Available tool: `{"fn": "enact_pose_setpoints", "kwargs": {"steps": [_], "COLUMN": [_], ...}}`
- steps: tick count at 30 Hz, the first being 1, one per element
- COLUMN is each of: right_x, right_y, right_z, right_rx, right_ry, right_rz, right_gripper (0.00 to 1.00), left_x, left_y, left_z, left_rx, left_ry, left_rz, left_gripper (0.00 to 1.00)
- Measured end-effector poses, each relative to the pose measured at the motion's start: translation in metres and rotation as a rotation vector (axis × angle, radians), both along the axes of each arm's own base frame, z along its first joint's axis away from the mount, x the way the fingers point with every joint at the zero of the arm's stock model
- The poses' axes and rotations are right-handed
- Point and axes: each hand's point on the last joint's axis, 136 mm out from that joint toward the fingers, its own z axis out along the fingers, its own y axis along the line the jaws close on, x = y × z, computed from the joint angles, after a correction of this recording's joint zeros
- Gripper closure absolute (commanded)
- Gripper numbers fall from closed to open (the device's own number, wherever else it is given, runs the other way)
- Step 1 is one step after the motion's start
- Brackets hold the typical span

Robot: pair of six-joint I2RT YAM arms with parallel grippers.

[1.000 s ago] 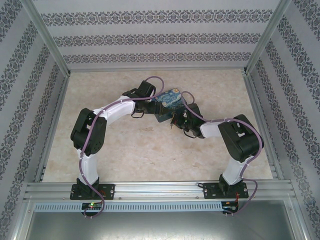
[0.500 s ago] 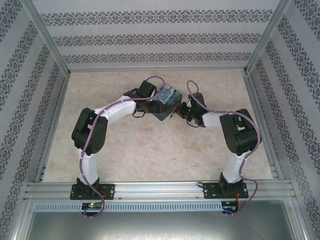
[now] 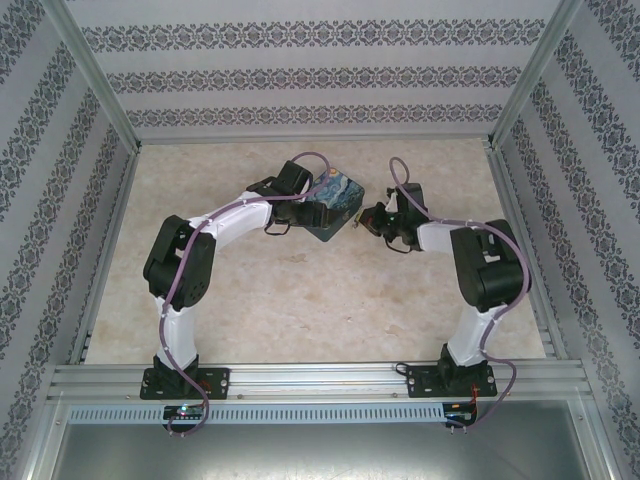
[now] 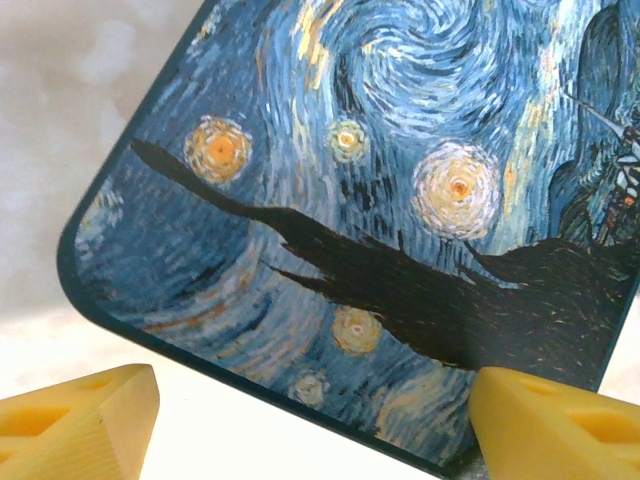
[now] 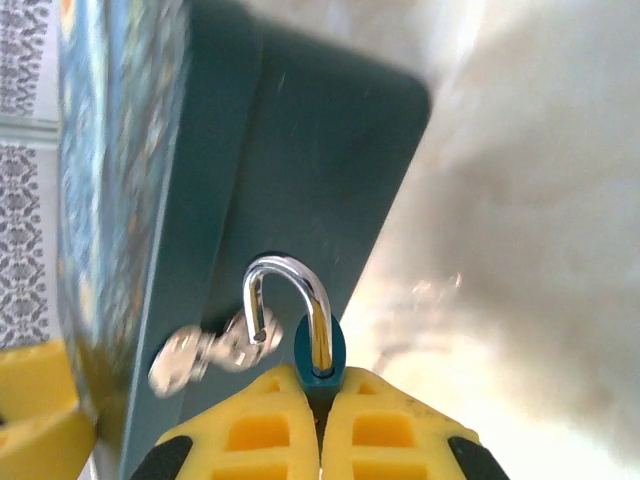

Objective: Unlock the padlock with the key

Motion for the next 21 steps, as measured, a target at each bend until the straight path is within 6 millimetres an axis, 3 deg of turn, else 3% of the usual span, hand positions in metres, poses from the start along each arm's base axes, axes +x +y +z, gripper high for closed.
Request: {"fn": "enact_pose_setpoints", "kwargs": {"steps": [6, 14, 17, 21], "right_x": [-0.048, -0.129, -0.141, -0.136], "right_y": [0.025, 0.104, 0.124, 0.125], "right_z": [0.019, 0.008, 0.006, -0.018], "right_rx": [0.006, -0.007, 0.011, 0.01], "right_ry": [-0.037, -0.006, -0.015, 0.027], "right_rz": [0.082, 0.293, 0.334, 0.309], "right_gripper": [1.0, 1.0, 1.0, 1.0], "left_x": [-0.01, -0.028, -0.032, -0.033], "left_y": [-0.007, -0.009, -0.007, 0.0], "left_z": [0.001, 0.017, 0.035, 0.065], "left_rx": [-0.039, -0.083, -0.103, -0.131], "left_ry": [0.035, 0.087, 0.07, 0.029], "left_rz": [-0.031, -0.054, -0.051, -0.036], "left_gripper": [0.11, 0.09, 0.08, 0.07]}}
